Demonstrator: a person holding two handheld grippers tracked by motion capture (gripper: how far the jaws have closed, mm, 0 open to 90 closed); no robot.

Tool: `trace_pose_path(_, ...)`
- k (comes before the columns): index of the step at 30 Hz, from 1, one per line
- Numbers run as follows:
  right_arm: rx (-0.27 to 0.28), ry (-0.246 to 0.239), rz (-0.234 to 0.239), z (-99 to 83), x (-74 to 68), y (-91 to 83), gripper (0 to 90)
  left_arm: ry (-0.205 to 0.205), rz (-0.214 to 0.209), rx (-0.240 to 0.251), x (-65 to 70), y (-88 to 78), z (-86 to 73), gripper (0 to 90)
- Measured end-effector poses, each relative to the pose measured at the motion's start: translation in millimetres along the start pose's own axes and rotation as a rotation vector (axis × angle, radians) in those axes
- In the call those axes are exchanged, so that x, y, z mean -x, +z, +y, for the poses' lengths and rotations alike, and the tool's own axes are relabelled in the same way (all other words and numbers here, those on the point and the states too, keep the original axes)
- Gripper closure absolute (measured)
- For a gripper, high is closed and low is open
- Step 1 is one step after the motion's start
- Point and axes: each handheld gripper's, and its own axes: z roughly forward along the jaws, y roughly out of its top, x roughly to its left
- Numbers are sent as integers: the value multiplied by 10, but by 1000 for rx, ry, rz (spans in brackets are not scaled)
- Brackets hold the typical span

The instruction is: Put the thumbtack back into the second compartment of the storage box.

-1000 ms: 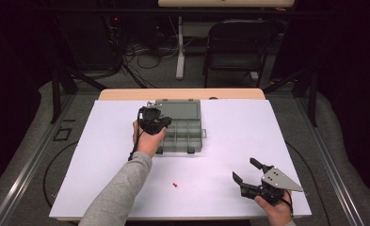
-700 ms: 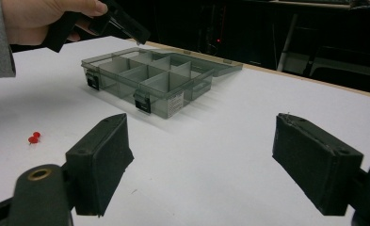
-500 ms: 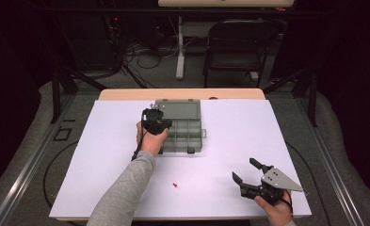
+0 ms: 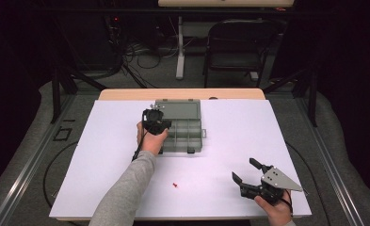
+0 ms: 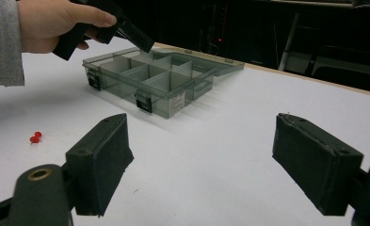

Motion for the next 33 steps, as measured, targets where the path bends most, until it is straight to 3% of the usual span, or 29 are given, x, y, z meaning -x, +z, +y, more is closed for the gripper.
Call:
trace_pose_path(10, 0, 2, 1, 0, 0, -1, 189, 4, 1, 9, -4, -11, 0, 814)
trace_pose_path(13, 0, 4, 0, -1, 2, -2, 189, 12, -10, 16, -11, -24, 2, 737)
trace_pose_path(19, -1, 4, -1, -1, 1, -4, 189, 43, 1, 70, -13, -101, 16, 497)
trace_pose_path(24, 0, 4, -4, 1, 1, -9, 189, 78, 12, 86, -19, -240, 31, 430)
trace_pose_path(33, -2, 2, -8, 0, 1, -9, 189, 102, -88, 116, -15, -584, -77, 413)
